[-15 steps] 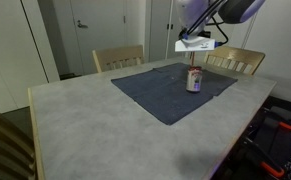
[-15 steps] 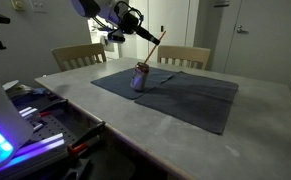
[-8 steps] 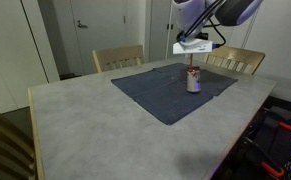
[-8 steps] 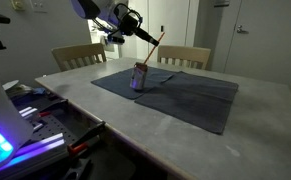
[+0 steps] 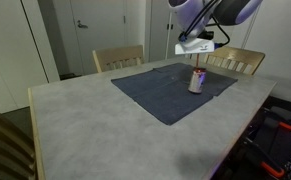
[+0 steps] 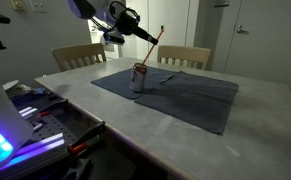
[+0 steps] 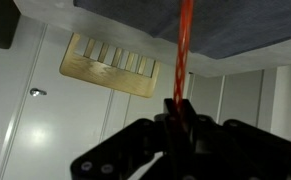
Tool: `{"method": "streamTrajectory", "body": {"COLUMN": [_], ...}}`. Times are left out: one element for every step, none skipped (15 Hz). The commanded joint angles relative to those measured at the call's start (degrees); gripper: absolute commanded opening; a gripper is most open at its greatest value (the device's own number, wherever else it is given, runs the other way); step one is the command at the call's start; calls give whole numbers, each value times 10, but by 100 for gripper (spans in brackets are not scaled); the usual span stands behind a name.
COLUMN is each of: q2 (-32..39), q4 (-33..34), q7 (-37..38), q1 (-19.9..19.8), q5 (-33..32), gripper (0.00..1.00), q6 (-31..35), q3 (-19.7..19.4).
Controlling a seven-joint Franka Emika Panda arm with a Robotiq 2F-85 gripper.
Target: Put the straw in the can
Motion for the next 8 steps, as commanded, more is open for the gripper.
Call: {"method": "streamTrajectory", "body": {"q2": [-13, -14, -15, -15, -16, -16, -16, -17], "q4": [-13, -15, -18, -21, -24, -26, -29, -31], "q7": [3, 5, 8, 11, 15, 19, 25, 31], "q1": [7, 10, 13, 16, 20, 23, 26, 29], "q5": [29, 33, 37, 40, 43, 46, 47, 46], "gripper": [2, 2, 2, 2, 2, 2, 2, 2], "q6": [-26, -31, -36, -40, -45, -51, -56, -60], "q3": [9, 12, 14, 17, 20, 23, 26, 29]}}
